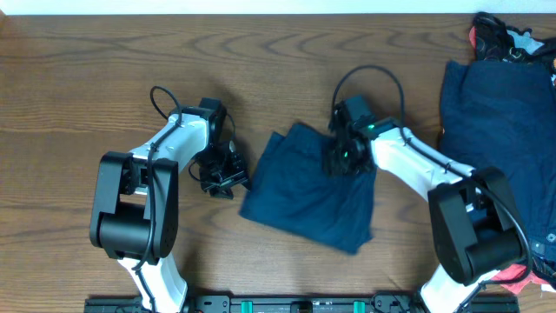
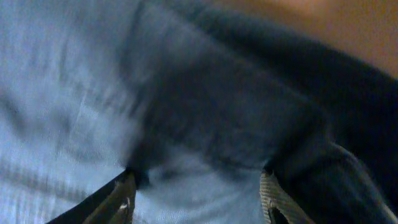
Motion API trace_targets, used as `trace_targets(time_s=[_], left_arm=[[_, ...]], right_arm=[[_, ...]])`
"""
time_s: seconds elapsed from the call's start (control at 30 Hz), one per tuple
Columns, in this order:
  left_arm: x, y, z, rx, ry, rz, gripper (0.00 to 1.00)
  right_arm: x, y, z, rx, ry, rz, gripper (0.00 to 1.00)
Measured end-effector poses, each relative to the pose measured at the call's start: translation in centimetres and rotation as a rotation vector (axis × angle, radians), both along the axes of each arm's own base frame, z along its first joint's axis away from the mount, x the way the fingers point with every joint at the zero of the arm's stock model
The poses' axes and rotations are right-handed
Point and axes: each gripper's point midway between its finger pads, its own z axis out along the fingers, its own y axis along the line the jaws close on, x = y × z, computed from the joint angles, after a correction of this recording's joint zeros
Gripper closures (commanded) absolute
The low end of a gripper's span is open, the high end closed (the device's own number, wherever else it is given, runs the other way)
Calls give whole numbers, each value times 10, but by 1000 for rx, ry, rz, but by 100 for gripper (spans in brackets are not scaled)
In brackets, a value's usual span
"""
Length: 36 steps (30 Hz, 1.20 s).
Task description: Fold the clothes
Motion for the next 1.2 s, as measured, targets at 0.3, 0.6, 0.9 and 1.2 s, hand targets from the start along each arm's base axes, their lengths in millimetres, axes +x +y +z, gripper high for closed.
trace_targets(time_s=[0.3, 0.6, 0.9, 1.2], left_arm=[[52, -21, 29, -127, -292, -19, 2], [75, -58, 36, -245, -433, -97, 2], [49, -114, 17, -308, -393, -239, 56], [49, -101, 0, -207, -387, -251, 94]], right_arm=[[14, -15, -1, -72, -65, 30, 31], [16, -18, 8, -84, -88, 33, 26], [22, -21, 89, -46, -272, 14, 25], [0, -38, 118, -64, -277, -5, 29]])
